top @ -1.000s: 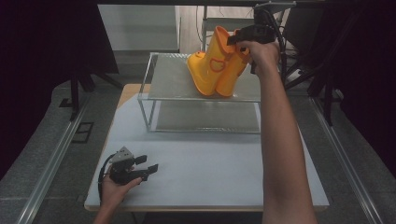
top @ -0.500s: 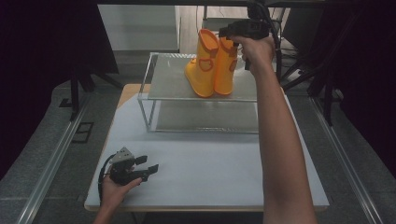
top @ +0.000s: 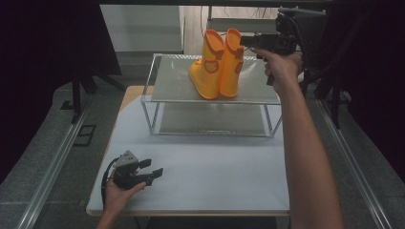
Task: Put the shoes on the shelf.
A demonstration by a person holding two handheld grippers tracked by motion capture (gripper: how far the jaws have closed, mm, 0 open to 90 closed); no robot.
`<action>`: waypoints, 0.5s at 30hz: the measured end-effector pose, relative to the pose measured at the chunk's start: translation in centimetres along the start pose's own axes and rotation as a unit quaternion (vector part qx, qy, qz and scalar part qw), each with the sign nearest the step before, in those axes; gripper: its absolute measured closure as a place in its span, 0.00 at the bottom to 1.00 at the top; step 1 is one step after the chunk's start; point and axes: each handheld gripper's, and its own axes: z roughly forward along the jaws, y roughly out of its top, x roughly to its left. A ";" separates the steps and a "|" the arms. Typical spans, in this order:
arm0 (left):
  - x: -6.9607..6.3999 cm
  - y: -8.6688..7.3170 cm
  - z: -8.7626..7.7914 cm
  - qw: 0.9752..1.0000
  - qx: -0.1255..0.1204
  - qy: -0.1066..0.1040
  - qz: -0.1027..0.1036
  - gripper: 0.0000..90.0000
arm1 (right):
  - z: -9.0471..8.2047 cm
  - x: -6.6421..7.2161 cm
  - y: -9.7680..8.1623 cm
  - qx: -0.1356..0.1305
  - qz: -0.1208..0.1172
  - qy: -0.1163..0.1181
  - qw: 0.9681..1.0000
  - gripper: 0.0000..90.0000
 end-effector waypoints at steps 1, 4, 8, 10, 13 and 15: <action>0.0 0.0 0.0 1.000 0.001 0.001 0.000 0.37 | -0.1 -0.4 -0.3 -0.002 0.003 0.006 1.000 0.80; -0.1 0.0 0.1 1.000 0.002 0.001 -0.002 0.37 | -0.4 -1.4 -1.0 -0.006 0.008 0.015 1.000 0.84; -0.1 -0.1 0.3 1.000 0.006 0.002 0.000 0.37 | -0.6 -2.7 -2.1 -0.013 0.014 0.024 1.000 0.92; -0.1 -0.1 0.3 1.000 0.007 0.001 0.001 0.37 | -0.5 -3.3 -2.7 -0.018 0.018 0.024 0.999 0.96; -0.2 -0.1 0.3 1.000 0.006 0.000 0.000 0.37 | -0.2 -4.2 -3.7 -0.015 0.024 0.020 0.999 0.99; -0.1 -0.1 0.3 1.000 0.006 0.001 0.001 0.37 | 0.2 -4.9 -4.4 -0.013 0.027 0.018 0.999 0.99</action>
